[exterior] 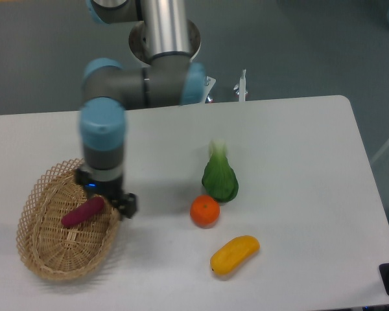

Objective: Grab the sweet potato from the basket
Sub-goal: 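Lower the gripper and close it on the purple sweet potato, then lift the sweet potato up out of the basket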

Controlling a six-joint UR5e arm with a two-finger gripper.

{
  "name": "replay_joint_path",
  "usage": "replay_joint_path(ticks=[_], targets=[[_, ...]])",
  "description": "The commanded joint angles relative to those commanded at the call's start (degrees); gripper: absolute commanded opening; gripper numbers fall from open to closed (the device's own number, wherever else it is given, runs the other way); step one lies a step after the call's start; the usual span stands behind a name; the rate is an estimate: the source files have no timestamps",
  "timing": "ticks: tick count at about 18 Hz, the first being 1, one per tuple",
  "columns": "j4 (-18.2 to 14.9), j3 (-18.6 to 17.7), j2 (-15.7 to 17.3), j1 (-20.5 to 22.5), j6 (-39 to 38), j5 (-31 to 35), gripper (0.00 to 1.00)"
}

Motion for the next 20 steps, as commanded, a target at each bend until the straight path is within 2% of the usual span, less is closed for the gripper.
replay_joint_path(ticks=[4, 8, 11, 16, 20], targets=[[0.35, 0.08, -3.34, -1.42, -2.12, 0.88, 1.0], [0.44, 0.08, -4.48, -1.68, -2.2, 2.11, 1.0], [2.19, 0.0, -5.36, -1.68, -2.2, 3.78, 1.0], [2.81, 0.43, -7.21, -1.86, -2.38, 4.84, 0.99], [2.9, 0.61, -7.74, -2.03, -2.99, 4.93, 0.62]])
